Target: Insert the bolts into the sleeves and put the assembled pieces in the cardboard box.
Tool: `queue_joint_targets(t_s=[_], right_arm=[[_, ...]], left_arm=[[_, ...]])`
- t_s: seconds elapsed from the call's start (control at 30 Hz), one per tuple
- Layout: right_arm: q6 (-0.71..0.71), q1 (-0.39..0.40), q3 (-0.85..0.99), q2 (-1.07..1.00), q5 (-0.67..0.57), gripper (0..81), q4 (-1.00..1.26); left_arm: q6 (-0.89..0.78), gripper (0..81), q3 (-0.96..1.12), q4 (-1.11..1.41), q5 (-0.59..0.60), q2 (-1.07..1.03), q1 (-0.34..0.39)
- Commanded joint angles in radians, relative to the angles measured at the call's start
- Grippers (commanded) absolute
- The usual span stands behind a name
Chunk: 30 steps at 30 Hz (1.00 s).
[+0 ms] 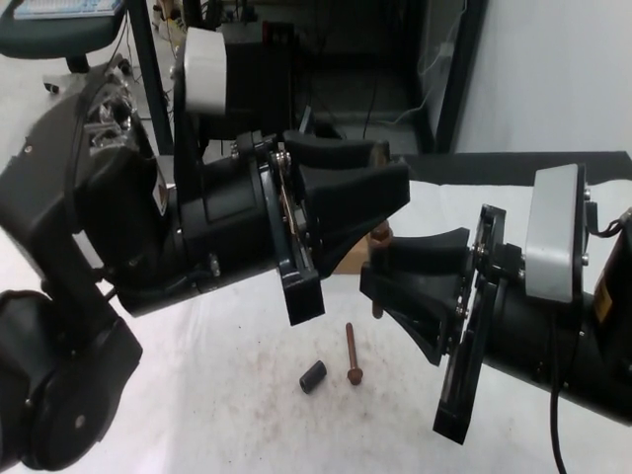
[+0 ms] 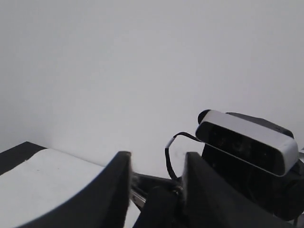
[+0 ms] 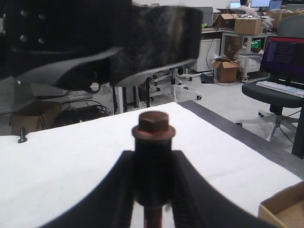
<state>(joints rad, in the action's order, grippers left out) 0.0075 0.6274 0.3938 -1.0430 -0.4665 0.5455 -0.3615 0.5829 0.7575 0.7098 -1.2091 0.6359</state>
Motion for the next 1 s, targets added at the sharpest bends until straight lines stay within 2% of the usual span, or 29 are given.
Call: queue_joint_targets(t_s=[0.0,0.1,0.17,0.27,0.37,0.43,0.47,0.6,0.7,0.83,0.97], right_arm=[[-0.001,-0.001,0.012,0.001,0.006,0.8,0.020],[-0.001,-0.001,0.012,0.001,0.030,0.8,0.020],[-0.001,-0.001,0.012,0.001,0.065,0.8,0.020],[0.038,-0.001,0.014,0.001,0.109,0.8,0.020],[0.178,-0.001,0.032,0.001,0.194,0.8,0.005],[0.243,-0.001,0.064,0.001,0.273,0.8,-0.060],[0.247,-0.001,0.084,0.001,0.302,0.8,-0.107],[0.211,-0.024,0.222,-0.033,0.361,0.8,-0.382],[0.165,-0.070,0.339,-0.124,0.373,0.8,-0.545],[0.192,-0.146,0.517,-0.305,0.386,0.8,-0.687],[0.229,-0.200,0.746,-0.510,0.385,0.8,-0.804]], left_arm=[[-0.006,35.2,0.010,0.049,-0.015,0.012,0.004],[-0.006,35.2,0.010,0.145,-0.110,0.012,0.002],[0.002,35.2,0.010,0.185,-0.238,0.023,0.002],[0.126,33.7,0.010,0.167,-0.434,0.054,0.002],[0.324,17.5,0.010,-0.012,-0.656,0.099,0.002],[0.362,3.5,0.010,-0.182,-0.775,0.122,0.002],[0.362,0.0,0.010,-0.280,-0.815,0.131,0.002],[0.280,0.0,0.010,-0.601,-0.836,0.144,0.002],[0.171,0.0,0.010,-0.791,-0.836,0.144,0.002],[0.131,0.0,0.010,-0.935,-0.836,0.144,0.002],[0.131,0.0,0.010,-0.976,-0.836,0.144,0.002]])
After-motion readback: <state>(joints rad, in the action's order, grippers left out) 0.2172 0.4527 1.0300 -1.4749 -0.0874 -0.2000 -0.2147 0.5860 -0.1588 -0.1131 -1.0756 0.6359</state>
